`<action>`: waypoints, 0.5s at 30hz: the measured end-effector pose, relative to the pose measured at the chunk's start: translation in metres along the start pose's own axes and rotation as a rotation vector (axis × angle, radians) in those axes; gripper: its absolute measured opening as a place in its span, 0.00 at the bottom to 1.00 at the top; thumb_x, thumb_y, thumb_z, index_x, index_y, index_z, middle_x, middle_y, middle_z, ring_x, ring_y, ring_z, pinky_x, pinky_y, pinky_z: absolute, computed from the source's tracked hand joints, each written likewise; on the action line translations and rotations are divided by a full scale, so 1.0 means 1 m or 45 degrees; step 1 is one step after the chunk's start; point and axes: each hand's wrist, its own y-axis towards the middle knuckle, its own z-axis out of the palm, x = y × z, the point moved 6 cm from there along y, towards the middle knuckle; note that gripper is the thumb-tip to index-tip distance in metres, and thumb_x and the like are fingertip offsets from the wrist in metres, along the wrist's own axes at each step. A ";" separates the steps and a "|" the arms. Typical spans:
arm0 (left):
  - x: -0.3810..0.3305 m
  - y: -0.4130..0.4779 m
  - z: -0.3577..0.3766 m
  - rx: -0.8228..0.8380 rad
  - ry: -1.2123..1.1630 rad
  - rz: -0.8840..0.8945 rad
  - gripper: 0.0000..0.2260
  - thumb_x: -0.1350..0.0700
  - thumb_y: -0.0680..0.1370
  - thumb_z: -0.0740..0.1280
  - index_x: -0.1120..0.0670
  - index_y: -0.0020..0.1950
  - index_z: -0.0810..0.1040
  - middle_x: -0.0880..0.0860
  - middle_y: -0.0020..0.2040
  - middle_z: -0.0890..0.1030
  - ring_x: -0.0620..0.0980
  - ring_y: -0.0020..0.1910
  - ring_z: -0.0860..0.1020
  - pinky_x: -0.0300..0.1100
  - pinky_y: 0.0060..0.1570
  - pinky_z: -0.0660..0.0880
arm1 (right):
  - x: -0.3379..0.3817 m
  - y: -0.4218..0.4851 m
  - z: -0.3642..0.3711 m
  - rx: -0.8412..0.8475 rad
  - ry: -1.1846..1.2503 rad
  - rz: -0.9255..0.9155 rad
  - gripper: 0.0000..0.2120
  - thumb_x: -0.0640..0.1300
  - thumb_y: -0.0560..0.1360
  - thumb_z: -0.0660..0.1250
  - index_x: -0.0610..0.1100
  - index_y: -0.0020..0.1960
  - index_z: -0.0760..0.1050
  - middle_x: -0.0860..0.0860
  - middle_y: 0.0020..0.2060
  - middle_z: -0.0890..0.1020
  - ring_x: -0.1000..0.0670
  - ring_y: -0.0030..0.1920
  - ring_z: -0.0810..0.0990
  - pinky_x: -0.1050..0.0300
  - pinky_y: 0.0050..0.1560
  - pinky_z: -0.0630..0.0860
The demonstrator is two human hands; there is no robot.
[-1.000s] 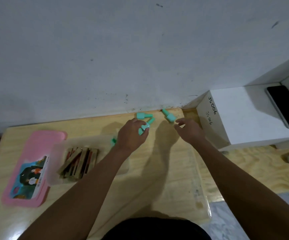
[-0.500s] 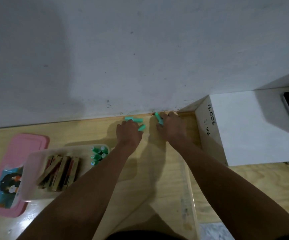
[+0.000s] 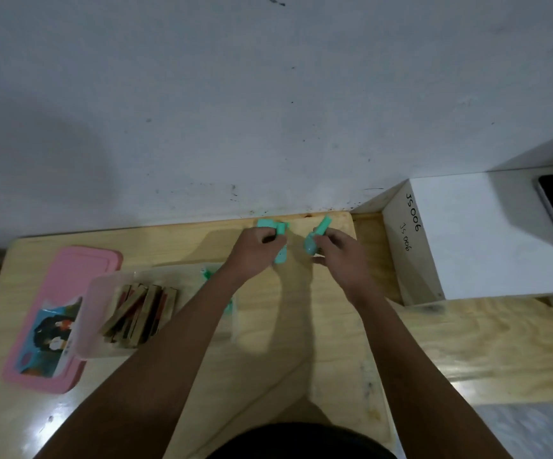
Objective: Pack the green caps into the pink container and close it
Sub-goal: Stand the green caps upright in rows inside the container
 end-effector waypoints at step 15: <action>0.050 -0.102 -0.107 0.052 -0.559 -0.021 0.07 0.57 0.78 0.65 0.53 0.54 0.80 0.54 0.47 0.86 0.49 0.49 0.83 0.45 0.51 0.80 | 0.012 -0.094 0.090 0.095 0.090 -0.021 0.04 0.37 0.76 0.68 0.43 0.49 0.80 0.45 0.47 0.84 0.47 0.50 0.84 0.52 0.52 0.82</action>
